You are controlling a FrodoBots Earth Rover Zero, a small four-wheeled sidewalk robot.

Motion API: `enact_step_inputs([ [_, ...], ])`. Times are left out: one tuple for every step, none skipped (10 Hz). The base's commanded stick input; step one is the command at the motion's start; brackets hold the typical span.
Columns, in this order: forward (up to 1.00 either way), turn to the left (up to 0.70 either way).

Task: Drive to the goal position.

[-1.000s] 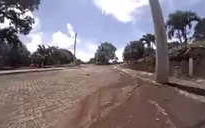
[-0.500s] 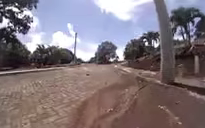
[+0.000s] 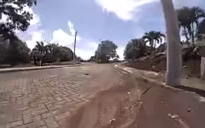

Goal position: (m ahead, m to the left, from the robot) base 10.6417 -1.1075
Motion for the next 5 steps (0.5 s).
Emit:
enact_step_inputs([
  [0.5, 0.0],
  [0.5, 0.0],
  [0.5, 0.0],
  [0.5, 0.0],
  [0.5, 0.0],
])
